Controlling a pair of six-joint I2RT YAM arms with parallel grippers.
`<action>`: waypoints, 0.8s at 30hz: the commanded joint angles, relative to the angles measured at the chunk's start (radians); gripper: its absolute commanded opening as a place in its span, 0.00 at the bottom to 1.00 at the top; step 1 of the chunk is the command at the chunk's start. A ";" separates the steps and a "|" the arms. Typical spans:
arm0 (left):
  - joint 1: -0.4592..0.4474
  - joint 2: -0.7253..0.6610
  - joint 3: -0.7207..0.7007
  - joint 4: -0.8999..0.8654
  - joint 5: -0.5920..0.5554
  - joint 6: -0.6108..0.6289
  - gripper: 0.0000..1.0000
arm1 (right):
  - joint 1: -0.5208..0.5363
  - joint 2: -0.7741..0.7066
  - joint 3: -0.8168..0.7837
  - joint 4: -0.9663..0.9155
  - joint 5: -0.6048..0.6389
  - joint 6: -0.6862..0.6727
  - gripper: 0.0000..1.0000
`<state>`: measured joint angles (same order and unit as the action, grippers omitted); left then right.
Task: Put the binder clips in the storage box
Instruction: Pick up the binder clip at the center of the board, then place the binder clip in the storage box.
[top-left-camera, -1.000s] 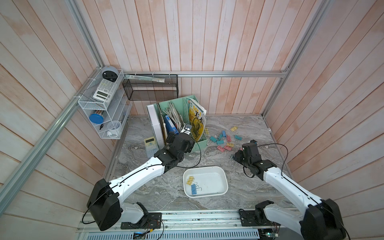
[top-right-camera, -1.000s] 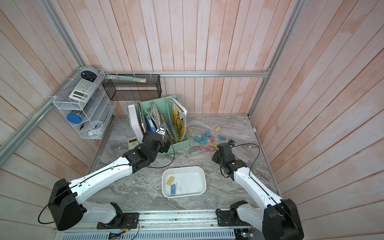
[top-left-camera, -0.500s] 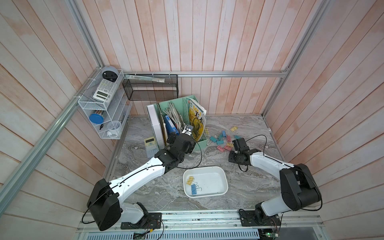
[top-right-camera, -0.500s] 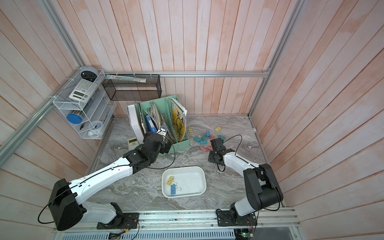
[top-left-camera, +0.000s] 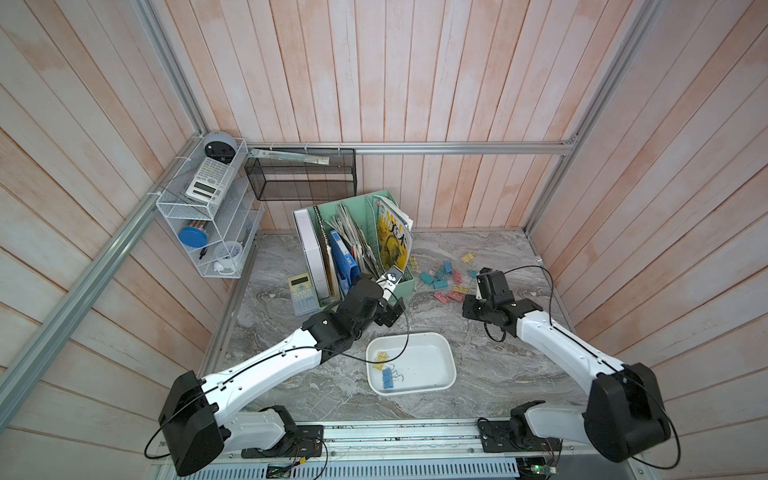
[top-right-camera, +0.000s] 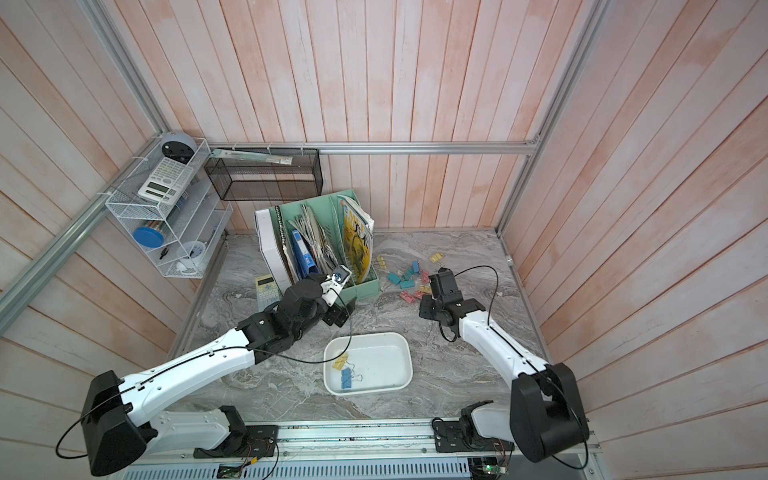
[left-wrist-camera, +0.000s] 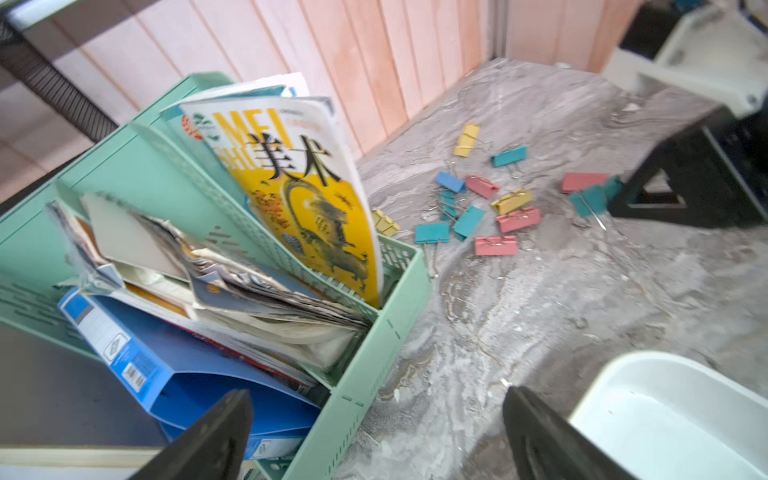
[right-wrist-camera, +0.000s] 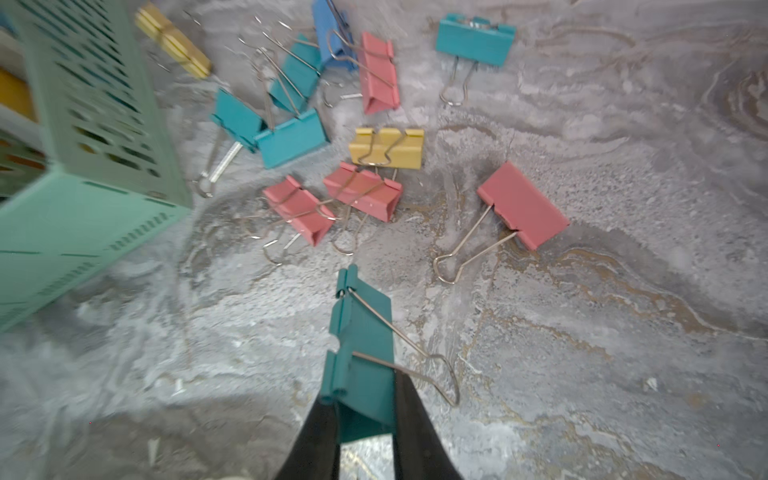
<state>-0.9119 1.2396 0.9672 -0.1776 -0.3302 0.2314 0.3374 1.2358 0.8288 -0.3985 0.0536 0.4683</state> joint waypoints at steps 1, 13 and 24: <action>-0.115 -0.025 -0.037 0.093 0.019 0.181 1.00 | -0.005 -0.118 -0.041 -0.054 -0.157 0.048 0.00; -0.441 0.289 -0.099 0.589 -0.452 0.604 0.91 | 0.030 -0.496 -0.210 0.170 -0.646 0.545 0.02; -0.412 0.362 -0.106 0.828 -0.413 0.629 0.74 | 0.114 -0.585 -0.259 0.210 -0.610 0.636 0.02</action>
<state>-1.3235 1.6142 0.8543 0.5259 -0.7574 0.8593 0.4282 0.6559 0.5915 -0.2054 -0.5358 1.0771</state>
